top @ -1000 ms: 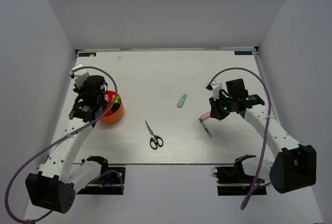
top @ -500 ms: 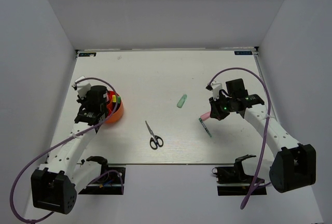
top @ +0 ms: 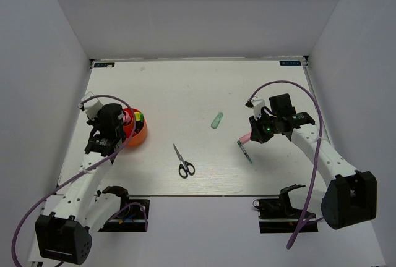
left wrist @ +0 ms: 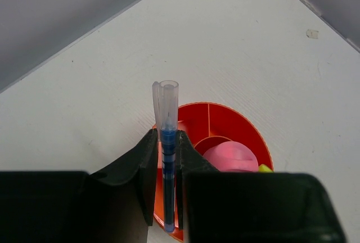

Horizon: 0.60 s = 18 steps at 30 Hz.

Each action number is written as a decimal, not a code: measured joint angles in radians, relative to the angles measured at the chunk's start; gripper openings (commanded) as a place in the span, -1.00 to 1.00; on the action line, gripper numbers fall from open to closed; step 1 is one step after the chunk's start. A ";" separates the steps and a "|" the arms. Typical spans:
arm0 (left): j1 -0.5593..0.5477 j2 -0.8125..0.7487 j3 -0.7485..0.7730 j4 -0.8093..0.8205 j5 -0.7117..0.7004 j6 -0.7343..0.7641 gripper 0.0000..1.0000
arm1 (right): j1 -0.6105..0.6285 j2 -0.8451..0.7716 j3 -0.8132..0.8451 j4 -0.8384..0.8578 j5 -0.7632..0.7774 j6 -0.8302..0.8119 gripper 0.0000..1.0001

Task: Sort the stationery into containers
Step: Place the pen in the storage box.

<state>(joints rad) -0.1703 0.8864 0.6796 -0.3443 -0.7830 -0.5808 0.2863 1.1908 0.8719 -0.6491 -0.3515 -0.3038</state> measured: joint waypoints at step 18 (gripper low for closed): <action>0.003 0.025 -0.128 0.102 0.001 -0.056 -0.99 | 0.000 0.000 0.000 0.000 -0.018 0.000 -1.00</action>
<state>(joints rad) -0.1673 0.9115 0.5514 -0.2420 -0.7822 -0.6373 0.2863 1.1912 0.8719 -0.6491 -0.3691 -0.3038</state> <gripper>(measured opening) 0.257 0.001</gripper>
